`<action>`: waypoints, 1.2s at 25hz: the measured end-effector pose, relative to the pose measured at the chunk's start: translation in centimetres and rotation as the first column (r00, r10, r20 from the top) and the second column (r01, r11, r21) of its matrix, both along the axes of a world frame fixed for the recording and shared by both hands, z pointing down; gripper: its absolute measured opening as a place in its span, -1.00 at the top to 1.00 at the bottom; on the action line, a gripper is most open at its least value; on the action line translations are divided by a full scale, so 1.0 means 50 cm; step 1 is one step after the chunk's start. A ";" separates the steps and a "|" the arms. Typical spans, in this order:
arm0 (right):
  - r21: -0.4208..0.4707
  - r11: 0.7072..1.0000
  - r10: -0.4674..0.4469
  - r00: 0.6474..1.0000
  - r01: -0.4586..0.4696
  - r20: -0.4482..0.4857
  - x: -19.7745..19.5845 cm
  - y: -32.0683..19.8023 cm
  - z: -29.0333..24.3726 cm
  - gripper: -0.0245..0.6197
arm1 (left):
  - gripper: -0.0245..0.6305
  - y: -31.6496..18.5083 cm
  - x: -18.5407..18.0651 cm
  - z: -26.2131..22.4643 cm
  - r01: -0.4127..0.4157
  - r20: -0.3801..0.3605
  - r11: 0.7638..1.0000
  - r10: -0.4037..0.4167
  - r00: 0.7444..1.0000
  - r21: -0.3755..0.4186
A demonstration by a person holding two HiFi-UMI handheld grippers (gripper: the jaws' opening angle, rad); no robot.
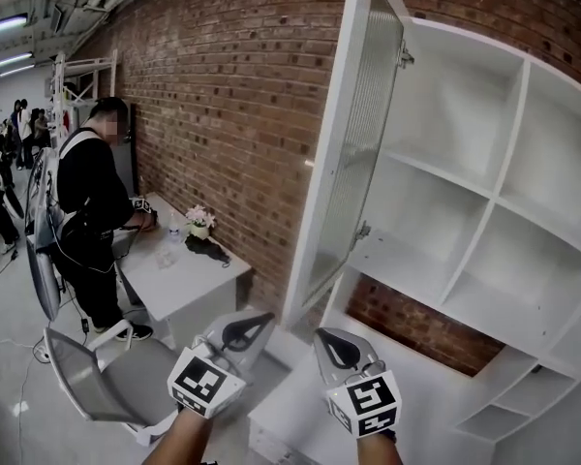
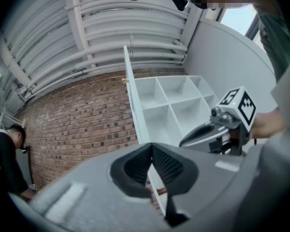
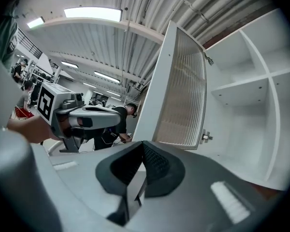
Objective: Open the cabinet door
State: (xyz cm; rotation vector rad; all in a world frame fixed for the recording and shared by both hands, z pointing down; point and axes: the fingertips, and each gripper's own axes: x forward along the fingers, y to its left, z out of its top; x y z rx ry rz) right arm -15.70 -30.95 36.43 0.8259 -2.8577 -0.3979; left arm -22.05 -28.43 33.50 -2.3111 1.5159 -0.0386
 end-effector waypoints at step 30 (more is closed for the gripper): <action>0.042 0.999 0.010 0.999 -0.013 0.053 0.113 -0.025 -0.033 0.91 | 0.92 -0.001 0.044 0.019 0.065 0.011 0.997 -0.065 0.998 -0.028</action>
